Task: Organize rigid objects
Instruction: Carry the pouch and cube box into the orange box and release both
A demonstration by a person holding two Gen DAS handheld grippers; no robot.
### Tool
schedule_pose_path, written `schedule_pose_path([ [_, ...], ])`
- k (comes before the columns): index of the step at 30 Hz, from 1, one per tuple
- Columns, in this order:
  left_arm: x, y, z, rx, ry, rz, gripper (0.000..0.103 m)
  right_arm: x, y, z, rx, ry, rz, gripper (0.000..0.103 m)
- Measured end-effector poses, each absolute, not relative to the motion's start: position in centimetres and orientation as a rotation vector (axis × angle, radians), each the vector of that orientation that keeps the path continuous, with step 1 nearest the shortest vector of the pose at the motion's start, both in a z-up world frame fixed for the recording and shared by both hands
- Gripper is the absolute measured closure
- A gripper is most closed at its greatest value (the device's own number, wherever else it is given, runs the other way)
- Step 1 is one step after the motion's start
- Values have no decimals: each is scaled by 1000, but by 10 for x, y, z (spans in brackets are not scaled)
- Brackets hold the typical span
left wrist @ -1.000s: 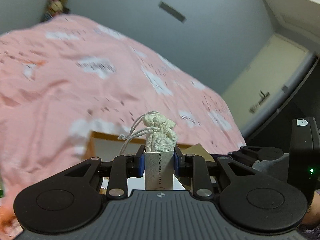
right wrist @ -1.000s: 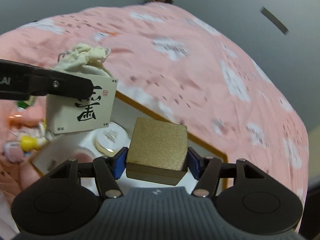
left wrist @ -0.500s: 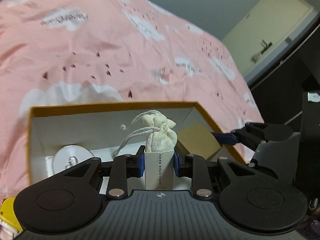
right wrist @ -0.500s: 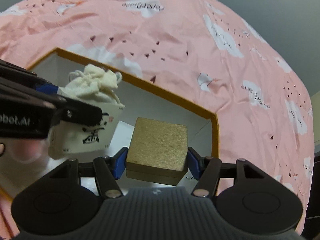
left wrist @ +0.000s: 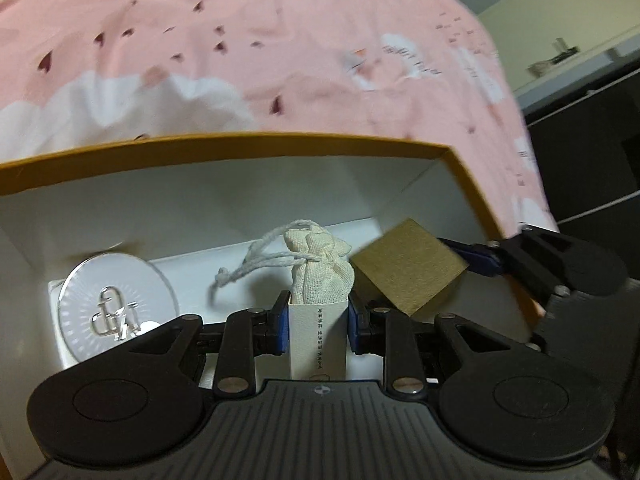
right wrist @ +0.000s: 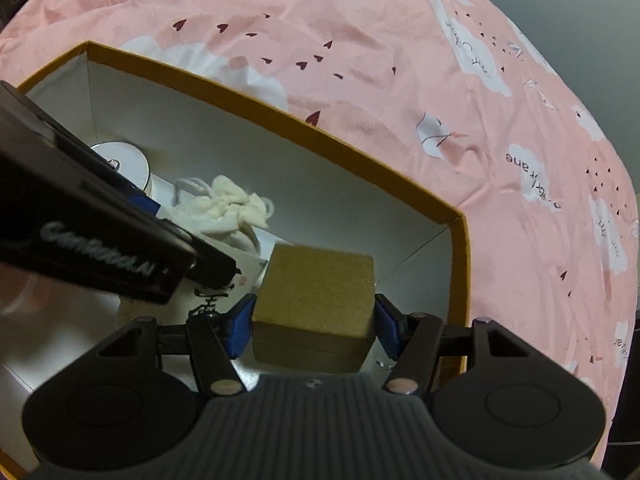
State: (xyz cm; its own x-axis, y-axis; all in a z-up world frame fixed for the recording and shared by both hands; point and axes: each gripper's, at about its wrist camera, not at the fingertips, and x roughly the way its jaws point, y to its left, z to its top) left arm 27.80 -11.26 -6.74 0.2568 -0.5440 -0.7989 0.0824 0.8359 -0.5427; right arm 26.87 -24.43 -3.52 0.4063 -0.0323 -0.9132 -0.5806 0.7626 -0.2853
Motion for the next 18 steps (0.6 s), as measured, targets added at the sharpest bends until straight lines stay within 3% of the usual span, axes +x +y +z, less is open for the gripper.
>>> schedule_pose_path([
  [4,280,-109,-67,-419,1255,-401,67,269,-242,-37,-646,1117,386,45],
  [7,277,-107,-63,-377,1246,-339,55,268,-240,-37,-645,1116,389,45],
  [10,273,-106,-58,-329,1229,-325,54,268,-240,-37,-646,1115,386,45],
  [18,256,-105,-28,-249,1089,-305,34,275,-238,-38,-564,1167,387,45],
])
